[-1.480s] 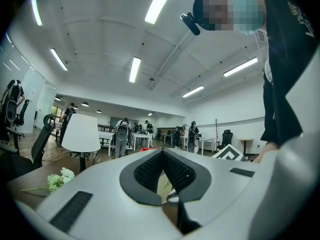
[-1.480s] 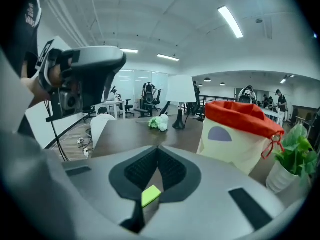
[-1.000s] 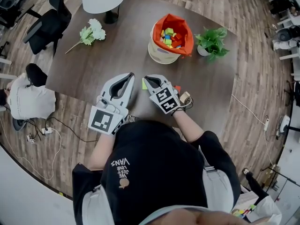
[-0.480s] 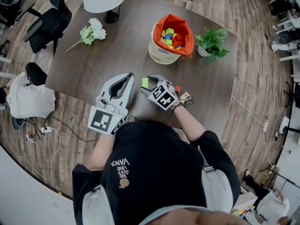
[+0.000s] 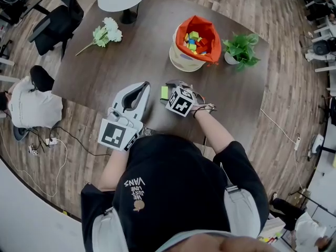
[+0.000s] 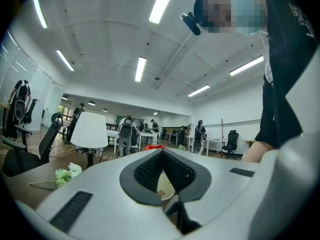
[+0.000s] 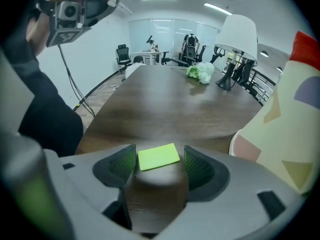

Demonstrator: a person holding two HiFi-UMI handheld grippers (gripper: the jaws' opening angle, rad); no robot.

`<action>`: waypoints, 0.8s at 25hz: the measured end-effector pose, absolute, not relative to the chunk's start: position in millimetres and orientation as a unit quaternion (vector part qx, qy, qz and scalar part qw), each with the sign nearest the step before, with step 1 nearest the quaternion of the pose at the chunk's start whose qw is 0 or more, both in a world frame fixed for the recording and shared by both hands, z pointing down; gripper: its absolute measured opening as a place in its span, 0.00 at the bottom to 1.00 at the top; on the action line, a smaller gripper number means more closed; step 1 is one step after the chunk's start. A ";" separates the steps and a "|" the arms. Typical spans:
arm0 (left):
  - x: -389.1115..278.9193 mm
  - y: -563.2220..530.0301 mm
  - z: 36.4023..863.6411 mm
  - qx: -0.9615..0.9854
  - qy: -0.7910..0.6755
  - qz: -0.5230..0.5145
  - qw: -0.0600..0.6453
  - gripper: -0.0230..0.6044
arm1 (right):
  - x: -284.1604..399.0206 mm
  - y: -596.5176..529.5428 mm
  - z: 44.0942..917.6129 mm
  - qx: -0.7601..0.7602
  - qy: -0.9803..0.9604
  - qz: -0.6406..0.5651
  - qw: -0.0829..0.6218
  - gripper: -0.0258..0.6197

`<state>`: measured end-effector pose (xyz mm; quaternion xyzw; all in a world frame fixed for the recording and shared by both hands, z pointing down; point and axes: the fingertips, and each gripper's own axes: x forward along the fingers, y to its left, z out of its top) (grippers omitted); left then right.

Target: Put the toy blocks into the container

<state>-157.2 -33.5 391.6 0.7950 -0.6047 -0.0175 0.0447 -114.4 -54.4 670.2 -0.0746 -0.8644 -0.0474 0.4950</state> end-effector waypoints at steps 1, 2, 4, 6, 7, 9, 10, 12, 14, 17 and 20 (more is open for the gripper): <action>-158.6 -32.9 392.0 0.793 -0.607 -0.018 0.046 0.05 | -113.7 -53.4 673.6 -0.084 -0.858 -0.053 0.504 0.49; -159.5 -32.3 392.4 0.792 -0.608 -0.018 0.047 0.05 | -112.5 -52.6 677.5 -0.095 -0.851 -0.061 0.513 0.49; -160.2 -31.4 393.2 0.791 -0.610 -0.018 0.048 0.05 | -110.2 -52.9 685.4 -0.112 -0.838 -0.079 0.529 0.51; -160.4 -31.1 393.9 0.790 -0.611 -0.018 0.049 0.05 | -108.8 -53.0 689.9 -0.126 -0.829 -0.089 0.537 0.51; -160.5 -30.9 394.3 0.789 -0.612 -0.018 0.050 0.05 | -108.8 -52.0 690.4 -0.133 -0.826 -0.092 0.539 0.51; -161.2 -30.2 395.1 0.788 -0.613 -0.018 0.053 0.05 | -110.3 -50.3 690.6 -0.144 -0.823 -0.096 0.541 0.51; -161.3 -30.0 395.4 0.788 -0.613 -0.017 0.054 0.05 | -111.5 -50.7 691.0 -0.147 -0.822 -0.097 0.541 0.51; -160.7 -29.9 396.0 0.788 -0.613 -0.018 0.054 0.05 | -112.4 -52.7 691.4 -0.150 -0.822 -0.089 0.542 0.51; -159.8 -29.7 396.9 0.788 -0.613 -0.017 0.055 0.05 | -112.9 -53.5 691.3 -0.155 -0.823 -0.077 0.541 0.51; -158.9 -29.0 397.6 0.789 -0.612 -0.016 0.056 0.05 | -113.7 -52.6 692.4 -0.167 -0.822 -0.067 0.540 0.51; -159.0 -28.3 397.8 0.788 -0.612 -0.015 0.056 0.05 | -114.6 -53.2 692.5 -0.175 -0.817 -0.066 0.545 0.51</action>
